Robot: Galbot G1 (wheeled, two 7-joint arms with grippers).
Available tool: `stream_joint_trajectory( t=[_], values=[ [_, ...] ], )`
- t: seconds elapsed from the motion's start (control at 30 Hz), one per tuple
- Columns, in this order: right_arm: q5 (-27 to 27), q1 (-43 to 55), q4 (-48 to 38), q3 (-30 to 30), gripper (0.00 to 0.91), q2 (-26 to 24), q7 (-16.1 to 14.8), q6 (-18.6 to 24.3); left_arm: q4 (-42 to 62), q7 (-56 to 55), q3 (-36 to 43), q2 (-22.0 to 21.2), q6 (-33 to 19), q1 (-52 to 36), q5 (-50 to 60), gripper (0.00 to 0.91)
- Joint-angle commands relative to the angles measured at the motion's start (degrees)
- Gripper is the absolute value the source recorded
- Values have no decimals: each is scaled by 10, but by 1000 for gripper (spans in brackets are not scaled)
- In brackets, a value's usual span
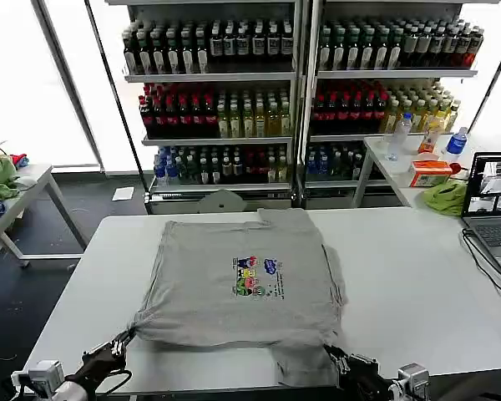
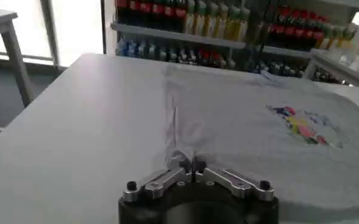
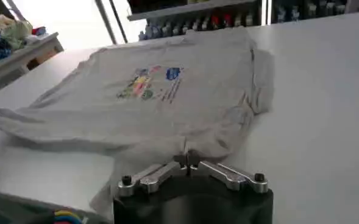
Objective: Fold and organize the clothes.
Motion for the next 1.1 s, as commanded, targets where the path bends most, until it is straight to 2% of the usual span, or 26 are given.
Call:
stream_joint_trajectory(
  t=[0.03, 0.4, 0.73, 1.1],
  values=[
    [-4, 49, -6, -4, 0, 6, 1, 5, 20, 0, 16, 36, 0, -75, -24, 20],
    [-7, 156, -81, -25, 0, 35, 2, 11, 109, -2, 61, 68, 0, -183, -65, 20],
    [-34, 269, -170, -89, 0, 58, 14, 10, 202, -11, 108, 49, 0, -284, -68, 20],
    [-61, 349, -237, -135, 0, 98, 25, -7, 280, -28, 136, 33, -1, -334, -67, 10]
  ],
)
